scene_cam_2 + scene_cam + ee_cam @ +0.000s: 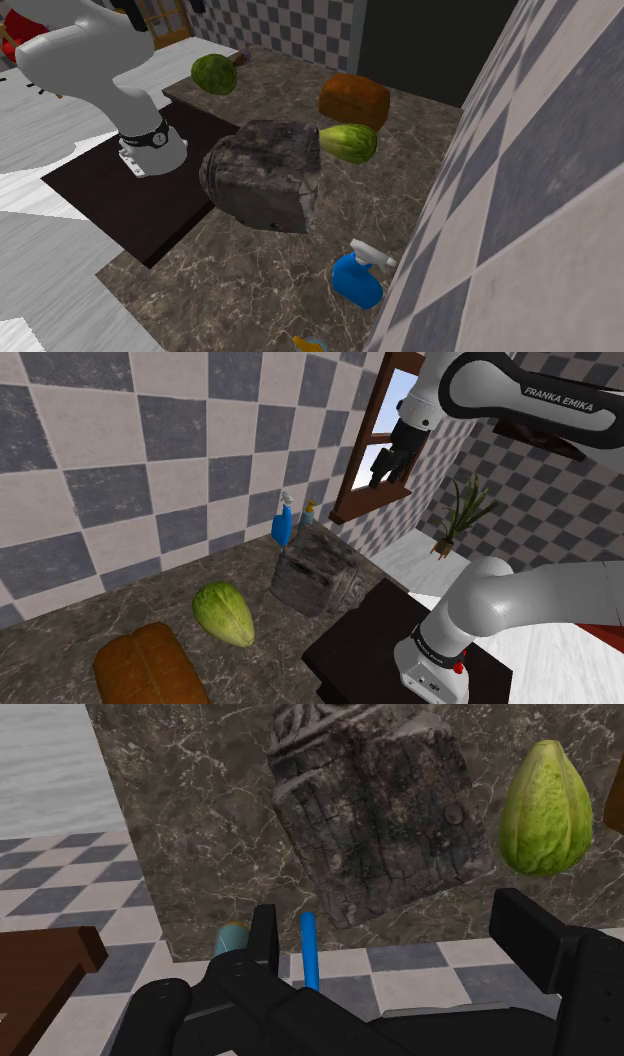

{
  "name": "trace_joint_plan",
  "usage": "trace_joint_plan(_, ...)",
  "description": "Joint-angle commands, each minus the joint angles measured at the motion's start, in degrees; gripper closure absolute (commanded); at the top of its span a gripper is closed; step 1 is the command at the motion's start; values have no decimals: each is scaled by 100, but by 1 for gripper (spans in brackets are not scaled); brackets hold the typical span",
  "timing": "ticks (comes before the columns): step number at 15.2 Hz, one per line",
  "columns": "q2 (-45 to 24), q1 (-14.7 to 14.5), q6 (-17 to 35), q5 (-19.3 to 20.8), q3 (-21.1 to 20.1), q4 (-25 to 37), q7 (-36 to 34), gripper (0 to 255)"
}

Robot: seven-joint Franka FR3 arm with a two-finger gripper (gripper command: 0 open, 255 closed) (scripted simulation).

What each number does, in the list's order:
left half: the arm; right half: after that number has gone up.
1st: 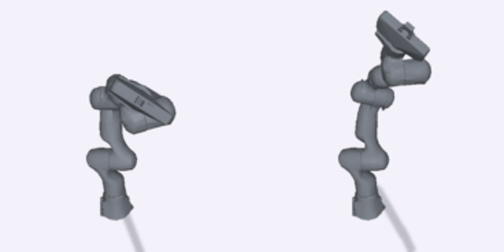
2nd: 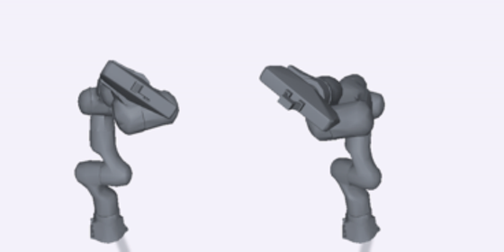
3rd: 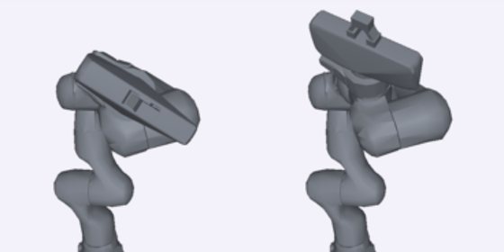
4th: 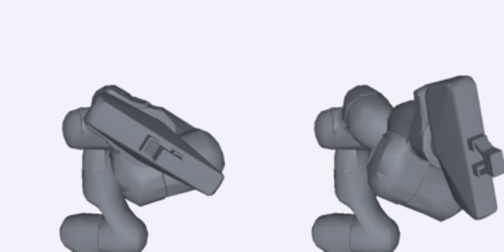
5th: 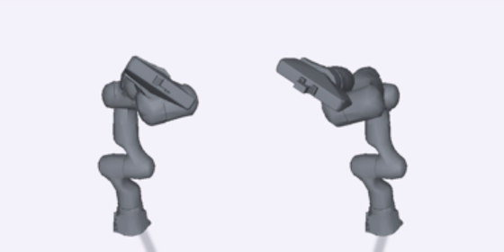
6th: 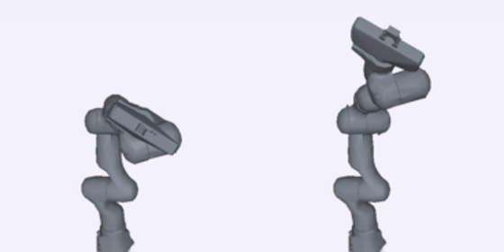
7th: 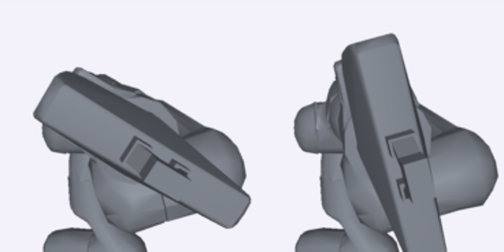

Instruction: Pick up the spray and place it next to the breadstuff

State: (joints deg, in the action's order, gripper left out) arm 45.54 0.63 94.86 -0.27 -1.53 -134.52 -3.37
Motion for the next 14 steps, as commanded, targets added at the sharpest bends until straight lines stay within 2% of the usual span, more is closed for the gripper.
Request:
trace_joint_plan(1,0,0,0,0,0,0,0,0)
trace_joint_plan(7,-1217,66,890,36,28,232,-9,0)
trace_joint_plan(14,-2743,129,1686,77,62,850,-30,0)
